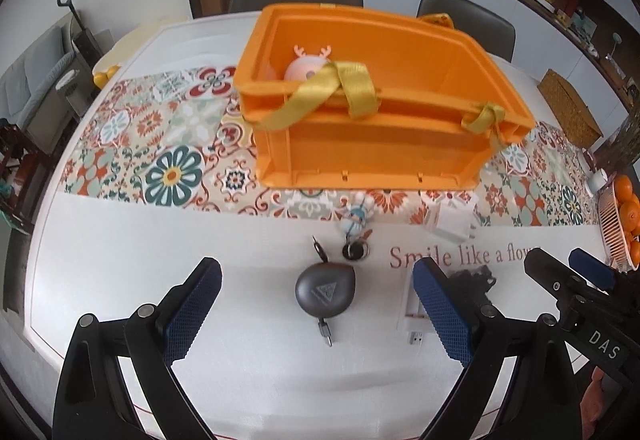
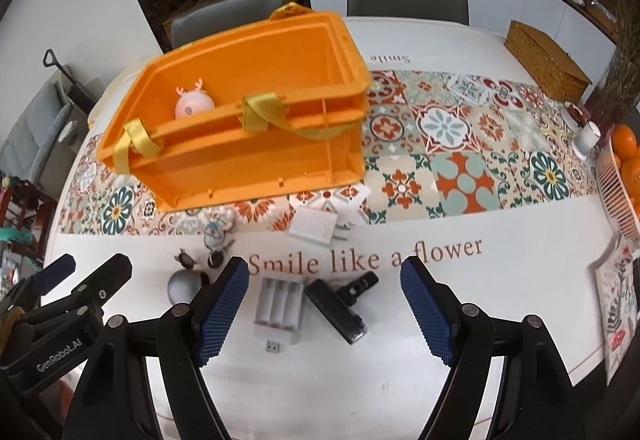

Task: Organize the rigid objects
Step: 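Withdraw both tools from the crate toward the remaining items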

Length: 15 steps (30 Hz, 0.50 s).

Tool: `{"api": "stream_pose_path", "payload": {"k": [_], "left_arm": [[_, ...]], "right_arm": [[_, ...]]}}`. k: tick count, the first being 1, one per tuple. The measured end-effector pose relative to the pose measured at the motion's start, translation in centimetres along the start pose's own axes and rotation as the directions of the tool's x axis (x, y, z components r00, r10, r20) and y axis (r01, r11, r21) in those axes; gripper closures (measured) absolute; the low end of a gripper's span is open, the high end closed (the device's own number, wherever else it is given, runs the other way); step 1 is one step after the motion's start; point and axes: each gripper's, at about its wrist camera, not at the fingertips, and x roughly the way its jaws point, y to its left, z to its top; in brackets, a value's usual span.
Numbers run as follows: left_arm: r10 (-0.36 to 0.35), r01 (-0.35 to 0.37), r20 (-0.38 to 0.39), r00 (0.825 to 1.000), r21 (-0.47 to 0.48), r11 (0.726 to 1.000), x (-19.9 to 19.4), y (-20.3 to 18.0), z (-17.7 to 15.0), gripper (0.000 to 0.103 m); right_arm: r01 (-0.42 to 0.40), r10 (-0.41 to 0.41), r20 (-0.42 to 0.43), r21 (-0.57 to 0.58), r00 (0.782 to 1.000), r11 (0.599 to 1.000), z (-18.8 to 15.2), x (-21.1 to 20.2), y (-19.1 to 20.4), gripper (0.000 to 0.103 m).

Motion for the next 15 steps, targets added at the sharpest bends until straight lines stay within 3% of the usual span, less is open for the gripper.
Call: {"api": "stream_pose_path", "payload": {"k": [15], "left_arm": [[0.008, -0.006, -0.082, 0.997, 0.024, 1.0, 2.5, -1.0, -2.2, 0.005]], "right_arm": [[-0.016, 0.016, -0.105, 0.004, 0.994, 1.0, -2.4, 3.1, -0.7, 0.031]]}}
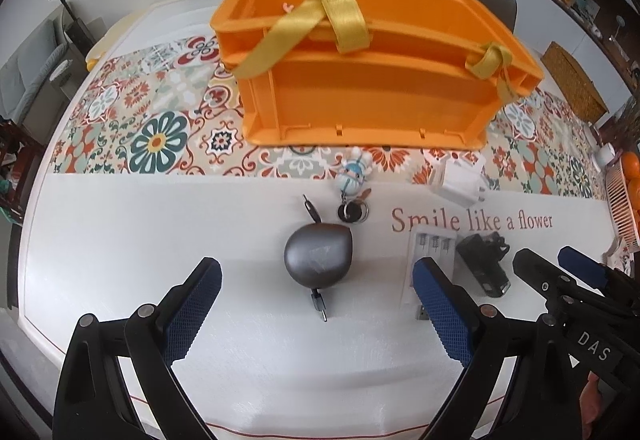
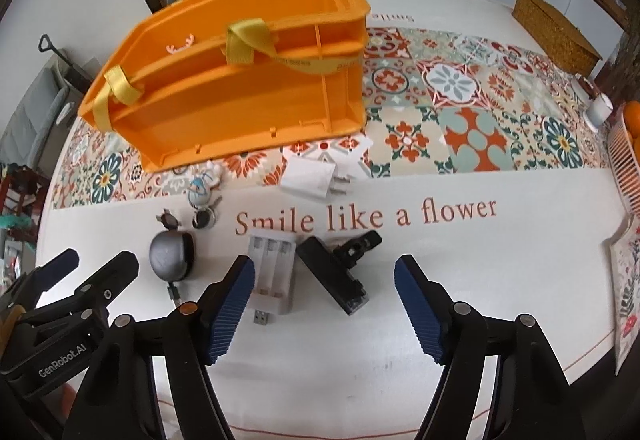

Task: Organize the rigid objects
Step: 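Withdraw both tools from the crate toward the remaining items, then grasp the black flashlight with the right tool while the left tool grasps the grey cable reel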

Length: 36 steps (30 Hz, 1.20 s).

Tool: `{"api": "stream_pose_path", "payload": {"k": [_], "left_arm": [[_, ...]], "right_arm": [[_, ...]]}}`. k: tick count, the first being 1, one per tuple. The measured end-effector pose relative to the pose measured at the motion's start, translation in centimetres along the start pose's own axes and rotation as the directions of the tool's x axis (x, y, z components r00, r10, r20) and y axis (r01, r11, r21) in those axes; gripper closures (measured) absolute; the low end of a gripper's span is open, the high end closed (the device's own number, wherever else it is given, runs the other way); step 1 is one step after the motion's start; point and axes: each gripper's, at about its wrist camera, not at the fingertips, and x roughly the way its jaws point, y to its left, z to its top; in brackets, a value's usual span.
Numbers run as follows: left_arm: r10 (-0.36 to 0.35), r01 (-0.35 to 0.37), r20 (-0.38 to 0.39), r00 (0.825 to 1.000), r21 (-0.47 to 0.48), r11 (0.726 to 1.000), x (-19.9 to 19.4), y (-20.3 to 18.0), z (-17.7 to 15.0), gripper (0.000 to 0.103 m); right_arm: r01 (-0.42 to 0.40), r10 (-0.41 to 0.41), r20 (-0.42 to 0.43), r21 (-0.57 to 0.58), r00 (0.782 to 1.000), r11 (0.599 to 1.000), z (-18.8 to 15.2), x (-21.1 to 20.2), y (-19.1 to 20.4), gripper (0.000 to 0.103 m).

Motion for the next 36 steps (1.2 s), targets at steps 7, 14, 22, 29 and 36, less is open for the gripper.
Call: {"api": "stream_pose_path", "payload": {"k": [7, 14, 22, 29, 36], "left_arm": [[0.019, -0.018, -0.035, 0.999, 0.015, 1.0, 1.2, -0.2, -0.6, 0.005], [0.021, -0.019, -0.073, 0.997, 0.031, 0.999, 2.9, -0.6, -0.9, 0.005], [0.028, -0.024, -0.104, 0.994, 0.042, 0.999, 4.7, -0.9, -1.1, 0.005], [0.029, -0.025, -0.114, 0.993, 0.042, 0.999, 5.8, -1.2, -1.2, 0.005], [0.022, -0.019, -0.115, 0.993, 0.03, 0.999, 6.5, -1.5, -0.9, 0.005]], "right_arm": [[-0.023, 0.025, -0.076, 0.019, 0.997, 1.0, -0.7, 2.2, -0.6, 0.035], [-0.026, 0.027, -0.11, 0.014, 0.994, 1.0, -1.0, 3.6, -0.5, 0.038], [-0.017, 0.017, -0.151, 0.004, 0.988, 1.0, -0.9, 5.8, -0.6, 0.044], [-0.021, 0.022, -0.165, 0.007, 0.986, 1.0, -1.0, 7.2, -1.0, 0.05], [-0.016, 0.017, -0.16, 0.003, 0.987, 1.0, -0.4, 8.5, -0.9, 0.053]]}}
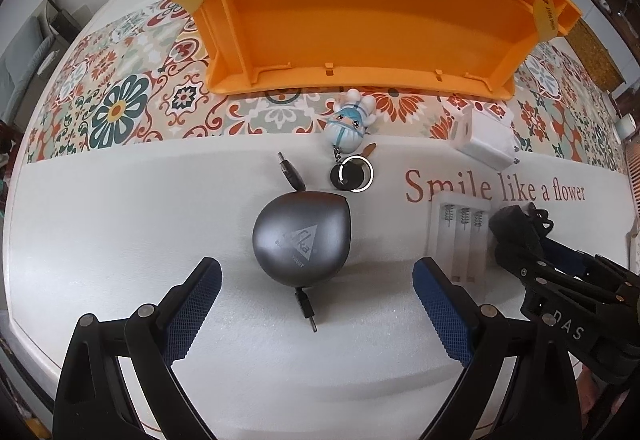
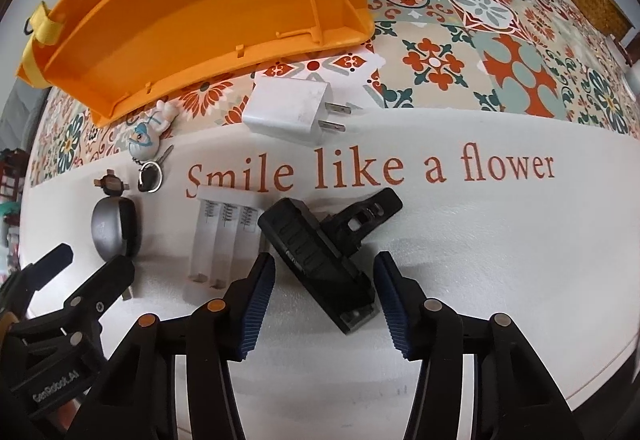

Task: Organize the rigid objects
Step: 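Grasp the black flashlight with the right tool while the left tool grasps the grey cable reel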

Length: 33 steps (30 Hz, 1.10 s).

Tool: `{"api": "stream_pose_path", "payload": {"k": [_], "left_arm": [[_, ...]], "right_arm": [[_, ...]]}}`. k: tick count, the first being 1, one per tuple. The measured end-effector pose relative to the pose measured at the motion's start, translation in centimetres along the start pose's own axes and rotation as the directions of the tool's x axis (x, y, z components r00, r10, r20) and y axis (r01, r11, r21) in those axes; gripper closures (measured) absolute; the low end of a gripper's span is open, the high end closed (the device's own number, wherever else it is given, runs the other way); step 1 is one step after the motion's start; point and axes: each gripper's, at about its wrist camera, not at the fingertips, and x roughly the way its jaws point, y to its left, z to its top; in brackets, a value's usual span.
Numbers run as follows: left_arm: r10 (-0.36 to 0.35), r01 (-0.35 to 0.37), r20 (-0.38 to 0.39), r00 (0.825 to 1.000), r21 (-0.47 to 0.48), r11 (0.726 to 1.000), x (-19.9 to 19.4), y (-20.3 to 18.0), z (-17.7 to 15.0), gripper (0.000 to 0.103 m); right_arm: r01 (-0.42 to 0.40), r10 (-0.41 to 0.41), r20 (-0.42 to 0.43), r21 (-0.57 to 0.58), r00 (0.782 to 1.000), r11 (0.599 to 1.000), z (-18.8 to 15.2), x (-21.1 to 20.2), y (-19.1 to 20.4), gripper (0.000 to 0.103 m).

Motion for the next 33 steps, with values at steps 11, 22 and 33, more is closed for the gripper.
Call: {"api": "stream_pose_path", "payload": {"k": [11, 22, 33], "left_arm": [[0.0, 0.0, 0.002, 1.0, -0.01, 1.0, 0.8, 0.2, 0.2, 0.005], [-0.014, 0.014, 0.035, 0.999, 0.002, 1.0, 0.0, 0.5, 0.3, 0.005], [-0.03, 0.025, 0.106, 0.994, 0.046, 0.999, -1.1, 1.4, 0.1, 0.005]], "right_arm": [[0.012, -0.012, 0.03, -0.021, 0.999, 1.0, 1.0, 0.7, 0.5, 0.063], [0.011, -0.01, 0.06, -0.004, 0.998, 1.0, 0.5, -0.1, 0.3, 0.067], [0.006, -0.006, 0.106, -0.001, 0.994, 1.0, -0.2, -2.3, 0.9, 0.067]]}}
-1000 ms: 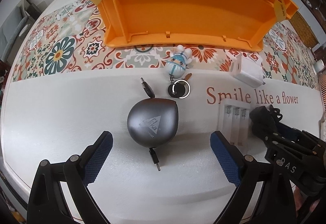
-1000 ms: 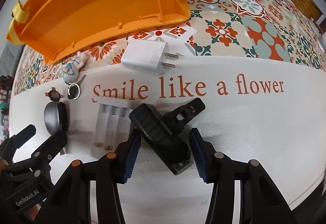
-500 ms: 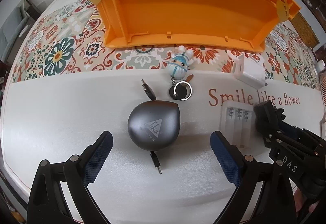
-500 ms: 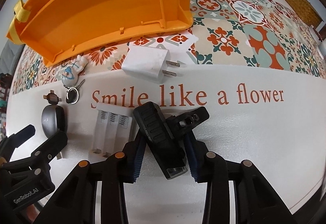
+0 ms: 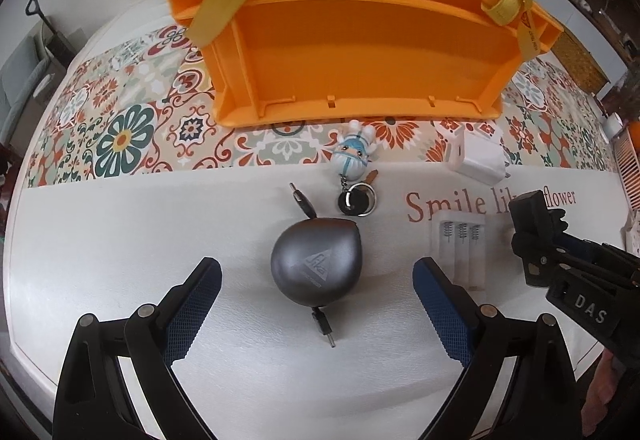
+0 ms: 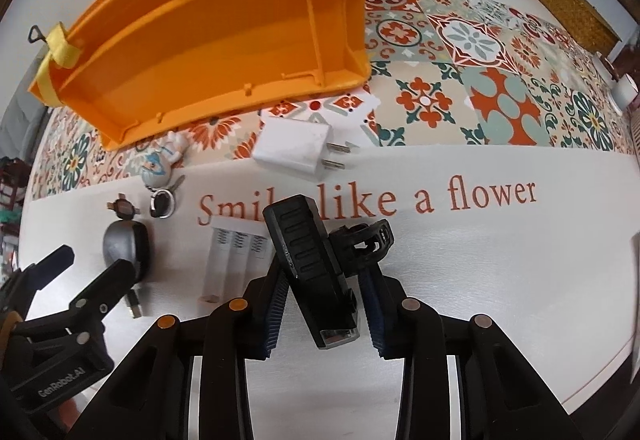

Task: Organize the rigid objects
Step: 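Grasp the black flashlight with the right tool while the left tool grasps the grey cable reel, then lift the cable reel and flashlight toward the orange crate with both tools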

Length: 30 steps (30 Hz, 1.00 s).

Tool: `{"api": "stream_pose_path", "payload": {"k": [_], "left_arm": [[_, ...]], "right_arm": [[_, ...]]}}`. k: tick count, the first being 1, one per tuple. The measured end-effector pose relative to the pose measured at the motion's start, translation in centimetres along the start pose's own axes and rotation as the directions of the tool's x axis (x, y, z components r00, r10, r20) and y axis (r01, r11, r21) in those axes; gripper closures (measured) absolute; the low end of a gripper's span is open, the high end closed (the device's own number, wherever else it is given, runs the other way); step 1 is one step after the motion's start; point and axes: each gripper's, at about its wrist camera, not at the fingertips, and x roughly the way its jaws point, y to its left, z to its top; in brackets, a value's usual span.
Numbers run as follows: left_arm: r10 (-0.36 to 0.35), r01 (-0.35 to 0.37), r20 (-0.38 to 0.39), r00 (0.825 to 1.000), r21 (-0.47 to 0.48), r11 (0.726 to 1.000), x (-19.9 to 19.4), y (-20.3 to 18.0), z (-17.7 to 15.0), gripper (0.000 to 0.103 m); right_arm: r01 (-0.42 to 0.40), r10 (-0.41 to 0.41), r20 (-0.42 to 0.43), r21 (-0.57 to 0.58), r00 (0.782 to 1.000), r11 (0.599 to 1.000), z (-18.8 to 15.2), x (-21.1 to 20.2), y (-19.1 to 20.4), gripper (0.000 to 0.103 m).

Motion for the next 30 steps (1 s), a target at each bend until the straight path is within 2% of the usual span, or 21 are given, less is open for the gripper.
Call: {"api": "stream_pose_path", "payload": {"k": [7, 11, 16, 19, 20, 28, 30], "left_arm": [[0.012, -0.012, -0.018, 1.0, -0.014, 1.0, 1.2, 0.6, -0.1, 0.005], [-0.011, 0.011, -0.036, 0.999, -0.013, 1.0, 2.1, 0.5, -0.3, 0.006], [-0.019, 0.018, -0.019, 1.0, -0.013, 1.0, 2.9, 0.3, -0.4, 0.007], [-0.01, 0.01, -0.017, 1.0, -0.018, 1.0, 3.3, 0.4, -0.3, 0.014], [-0.007, 0.006, -0.018, 1.0, -0.017, 1.0, 3.5, 0.4, -0.3, 0.02], [-0.016, 0.016, -0.002, 1.0, -0.013, 1.0, 3.9, 0.0, -0.4, 0.048], [-0.007, 0.007, 0.0, 1.0, -0.009, 1.0, 3.9, -0.1, -0.5, 0.048]], "right_arm": [[-0.012, 0.012, 0.0, -0.001, 1.0, 1.0, -0.4, -0.2, 0.0, 0.067], [-0.006, 0.007, -0.007, 0.004, 1.0, 1.0, -0.3, 0.1, 0.0, 0.067], [0.001, -0.001, -0.016, 0.002, 1.0, 1.0, -0.4, 0.5, 0.0, 0.067], [0.003, -0.003, -0.023, 0.006, 1.0, 1.0, -0.5, 0.7, -0.1, 0.067], [0.004, -0.004, -0.026, 0.007, 1.0, 1.0, -0.5, 0.7, -0.1, 0.067], [0.006, -0.005, -0.031, 0.011, 0.999, 1.0, -0.6, 0.9, -0.3, 0.067], [0.007, -0.007, -0.029, 0.009, 1.0, 1.0, -0.7, 0.8, -0.2, 0.067]]}}
